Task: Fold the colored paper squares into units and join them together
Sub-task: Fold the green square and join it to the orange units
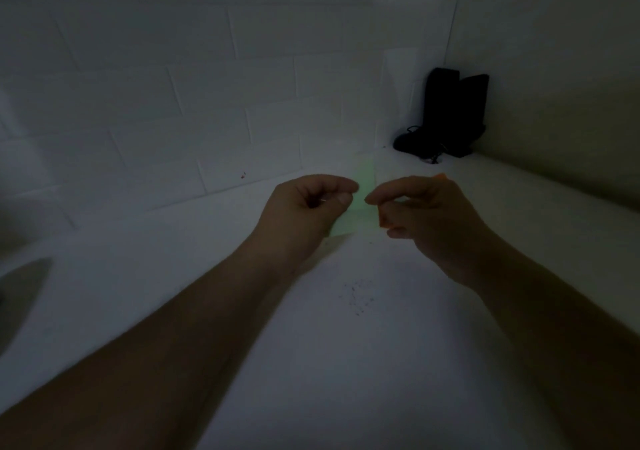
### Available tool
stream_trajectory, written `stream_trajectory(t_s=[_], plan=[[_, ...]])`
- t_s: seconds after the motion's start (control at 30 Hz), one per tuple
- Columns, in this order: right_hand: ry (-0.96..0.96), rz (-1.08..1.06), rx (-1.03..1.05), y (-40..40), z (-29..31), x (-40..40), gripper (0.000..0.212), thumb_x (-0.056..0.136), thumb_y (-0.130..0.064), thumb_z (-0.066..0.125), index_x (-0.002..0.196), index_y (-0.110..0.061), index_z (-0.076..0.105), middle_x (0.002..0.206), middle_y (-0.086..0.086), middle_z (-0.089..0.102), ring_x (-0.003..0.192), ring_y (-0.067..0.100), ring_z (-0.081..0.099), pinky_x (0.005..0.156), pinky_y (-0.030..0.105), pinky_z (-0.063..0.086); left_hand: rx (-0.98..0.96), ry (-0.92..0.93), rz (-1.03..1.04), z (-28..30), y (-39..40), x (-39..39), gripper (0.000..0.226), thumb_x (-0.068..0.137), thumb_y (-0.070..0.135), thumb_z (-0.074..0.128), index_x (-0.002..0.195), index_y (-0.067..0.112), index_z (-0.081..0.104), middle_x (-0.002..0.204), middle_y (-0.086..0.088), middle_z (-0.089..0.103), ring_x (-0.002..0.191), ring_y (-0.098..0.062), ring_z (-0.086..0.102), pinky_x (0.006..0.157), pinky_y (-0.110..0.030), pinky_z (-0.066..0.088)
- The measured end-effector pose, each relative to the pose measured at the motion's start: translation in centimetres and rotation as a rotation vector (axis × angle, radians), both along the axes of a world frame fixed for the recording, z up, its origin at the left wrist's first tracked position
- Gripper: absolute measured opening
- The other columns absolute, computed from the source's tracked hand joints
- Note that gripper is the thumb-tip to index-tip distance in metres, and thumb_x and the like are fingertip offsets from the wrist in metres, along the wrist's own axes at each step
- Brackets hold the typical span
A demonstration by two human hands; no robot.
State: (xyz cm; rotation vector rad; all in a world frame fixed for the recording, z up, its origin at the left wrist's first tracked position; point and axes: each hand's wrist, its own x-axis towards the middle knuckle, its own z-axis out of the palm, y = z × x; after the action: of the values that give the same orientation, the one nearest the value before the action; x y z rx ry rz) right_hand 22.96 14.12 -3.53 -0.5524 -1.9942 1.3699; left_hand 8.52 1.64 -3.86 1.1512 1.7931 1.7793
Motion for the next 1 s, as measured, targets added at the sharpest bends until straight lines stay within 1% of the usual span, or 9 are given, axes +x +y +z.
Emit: stream_trajectory(t_s=[0.1, 0.2, 0.27, 0.43, 0.57, 0.7, 0.77, 0.87, 1.0], plan=[[0.027, 0.071, 0.094, 0.0, -0.2, 0.2, 0.043, 0.088, 0.01, 0.064, 0.08, -0.03, 0.08, 0.092, 0.004, 0.072, 0.076, 0.026, 0.065, 0.066, 0.031, 0.052, 0.009, -0.043, -0.009, 0.1, 0.0, 0.0, 0.02, 0.097, 0.011, 0.069, 0.098, 0.027, 0.08, 0.089, 0.002, 0.077, 0.07, -0.003, 0.062, 0.061, -0.018, 0.047], [-0.017, 0.053, 0.307, -0.5, -0.2, 0.3, 0.031, 0.079, 0.003, 0.08, 0.086, -0.027, 0.075, 0.083, -0.008, 0.07, 0.065, 0.002, 0.064, 0.061, 0.012, 0.047, 0.021, -0.09, -0.034, 0.0, 0.1, -0.1, 0.023, 0.097, 0.005, 0.067, 0.104, 0.021, 0.08, 0.097, -0.013, 0.077, 0.079, -0.016, 0.067, 0.073, -0.03, 0.055], [-0.009, 0.029, 0.331, -0.7, -0.1, 0.3, 0.024, 0.076, 0.0, 0.084, 0.088, -0.019, 0.074, 0.072, -0.017, 0.067, 0.061, -0.003, 0.062, 0.058, 0.008, 0.045, 0.039, -0.152, -0.068, 0.2, 0.0, 0.0, 0.028, 0.096, -0.004, 0.061, 0.108, 0.015, 0.079, 0.097, -0.018, 0.073, 0.083, -0.02, 0.066, 0.082, -0.034, 0.056], [0.12, 0.03, 0.159, -0.4, -0.1, 0.0, 0.019, 0.076, 0.003, 0.081, 0.086, -0.011, 0.075, 0.084, -0.002, 0.077, 0.081, 0.012, 0.075, 0.073, 0.024, 0.06, 0.073, -0.34, -0.168, 1.1, -0.1, 0.6, 0.048, 0.088, -0.021, 0.047, 0.114, 0.009, 0.074, 0.12, -0.016, 0.074, 0.1, -0.028, 0.069, 0.103, -0.049, 0.052], [0.132, 0.051, 0.157, -0.9, 0.2, 0.2, 0.019, 0.076, 0.004, 0.079, 0.085, -0.012, 0.074, 0.093, -0.007, 0.076, 0.087, 0.01, 0.075, 0.075, 0.022, 0.06, 0.082, -0.361, -0.218, 1.0, -0.3, 0.4, 0.051, 0.088, -0.024, 0.047, 0.124, 0.006, 0.068, 0.117, -0.014, 0.076, 0.103, -0.027, 0.073, 0.098, -0.043, 0.056], [0.139, 0.056, 0.129, -0.8, 0.2, 0.2, 0.02, 0.076, 0.005, 0.079, 0.086, -0.011, 0.073, 0.094, -0.001, 0.077, 0.089, 0.013, 0.075, 0.078, 0.025, 0.06, 0.095, -0.366, -0.201, 1.0, -0.3, 0.5, 0.044, 0.092, -0.018, 0.052, 0.124, 0.007, 0.068, 0.115, -0.016, 0.076, 0.108, -0.033, 0.073, 0.098, -0.044, 0.058], [0.106, 0.032, 0.177, -0.8, 0.2, 0.2, 0.02, 0.075, -0.001, 0.083, 0.085, -0.017, 0.074, 0.087, -0.001, 0.078, 0.083, 0.012, 0.075, 0.077, 0.025, 0.06, 0.107, -0.39, -0.202, 1.2, -0.4, 0.5, 0.037, 0.096, -0.013, 0.052, 0.123, 0.007, 0.068, 0.113, -0.016, 0.077, 0.102, -0.03, 0.074, 0.096, -0.042, 0.059], [0.071, -0.003, 0.198, -0.9, 0.3, 0.3, 0.02, 0.076, -0.005, 0.084, 0.082, -0.021, 0.074, 0.07, -0.003, 0.074, 0.063, 0.005, 0.067, 0.064, 0.014, 0.053, 0.109, -0.412, -0.179, 1.3, -0.4, 0.5, 0.029, 0.1, -0.004, 0.054, 0.123, 0.007, 0.068, 0.102, -0.011, 0.078, 0.089, -0.021, 0.075, 0.079, -0.032, 0.063], [0.053, -0.041, 0.213, -1.0, 0.5, 0.3, 0.017, 0.078, -0.01, 0.084, 0.081, -0.024, 0.075, 0.073, 0.009, 0.073, 0.066, 0.029, 0.066, 0.057, 0.027, 0.052, 0.084, -0.387, -0.168, 1.3, -0.3, 0.5, 0.029, 0.104, 0.003, 0.051, 0.128, 0.007, 0.066, 0.112, -0.014, 0.077, 0.091, -0.022, 0.075, 0.078, -0.031, 0.063]])
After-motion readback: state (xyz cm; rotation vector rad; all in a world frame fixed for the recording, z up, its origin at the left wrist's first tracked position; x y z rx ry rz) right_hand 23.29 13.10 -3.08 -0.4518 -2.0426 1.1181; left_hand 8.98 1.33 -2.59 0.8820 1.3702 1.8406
